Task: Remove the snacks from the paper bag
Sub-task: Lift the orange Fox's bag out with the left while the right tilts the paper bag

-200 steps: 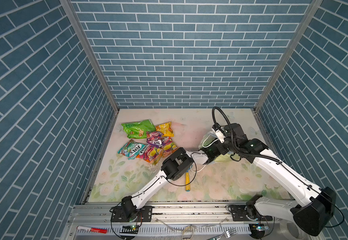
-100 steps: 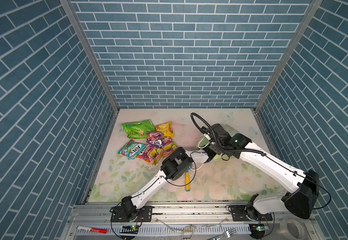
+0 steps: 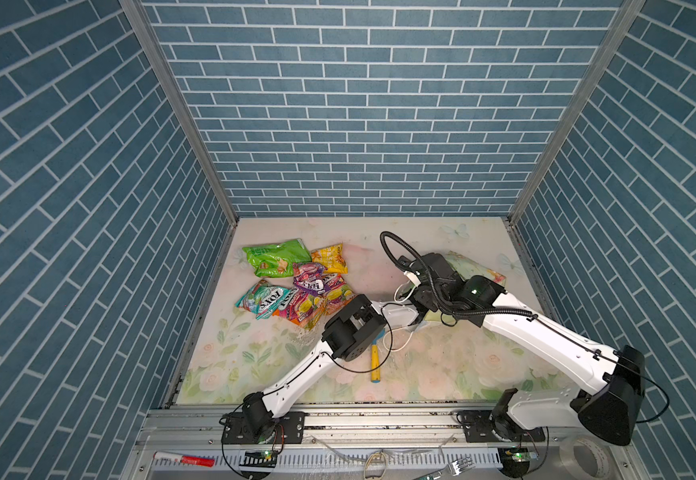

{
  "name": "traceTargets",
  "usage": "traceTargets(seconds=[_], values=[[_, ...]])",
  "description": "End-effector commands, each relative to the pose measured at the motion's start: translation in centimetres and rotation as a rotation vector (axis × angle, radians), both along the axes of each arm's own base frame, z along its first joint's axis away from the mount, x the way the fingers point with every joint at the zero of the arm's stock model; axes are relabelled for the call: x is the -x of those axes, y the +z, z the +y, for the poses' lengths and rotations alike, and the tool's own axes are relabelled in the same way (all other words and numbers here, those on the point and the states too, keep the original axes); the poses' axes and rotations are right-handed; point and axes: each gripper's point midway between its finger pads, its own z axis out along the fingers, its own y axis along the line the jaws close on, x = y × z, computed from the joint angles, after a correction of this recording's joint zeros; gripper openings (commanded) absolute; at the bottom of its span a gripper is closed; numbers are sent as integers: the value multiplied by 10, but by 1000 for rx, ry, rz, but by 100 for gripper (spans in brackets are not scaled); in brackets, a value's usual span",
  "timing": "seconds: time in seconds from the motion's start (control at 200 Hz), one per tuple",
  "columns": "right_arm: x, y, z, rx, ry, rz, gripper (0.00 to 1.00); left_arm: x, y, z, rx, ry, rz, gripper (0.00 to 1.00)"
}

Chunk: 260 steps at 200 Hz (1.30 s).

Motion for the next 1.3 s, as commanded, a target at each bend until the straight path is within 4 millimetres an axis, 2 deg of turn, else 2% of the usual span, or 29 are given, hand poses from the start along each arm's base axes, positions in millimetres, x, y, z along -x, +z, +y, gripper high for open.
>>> traceTargets(seconds=[0.0, 0.035, 0.155, 0.185, 0.45, 0.56, 0.695, 0.825, 1.025, 1.295], values=[[15, 44, 60, -304, 187, -50, 0, 20, -23, -11, -28, -35, 42, 97], [16, 47, 60, -326, 188, -57, 0, 17, -27, -9, -33, -23, 56, 90], [17, 50, 51, -337, 167, -83, 0, 10, -29, 1, -33, 13, 78, 52], [17, 49, 49, -331, 160, -82, 0, 9, -29, 3, -36, 16, 73, 46], [16, 32, 39, -291, 108, -64, 0, 10, -11, 15, -31, 31, 21, 32], [14, 31, 35, -282, 82, -72, 0, 10, -9, 19, -34, 33, 24, 23], [13, 26, 26, -265, 46, -81, 0, 7, -2, 26, -29, 49, 20, 2], [7, 20, 12, -206, -14, -112, 0, 2, 5, 32, -27, 58, 12, 0], [8, 17, 10, -234, -44, -109, 0, -6, 16, 50, -23, 97, 10, 0], [-2, 16, -5, -230, -150, -155, 0, -16, 28, 74, -23, 156, -4, 0]])
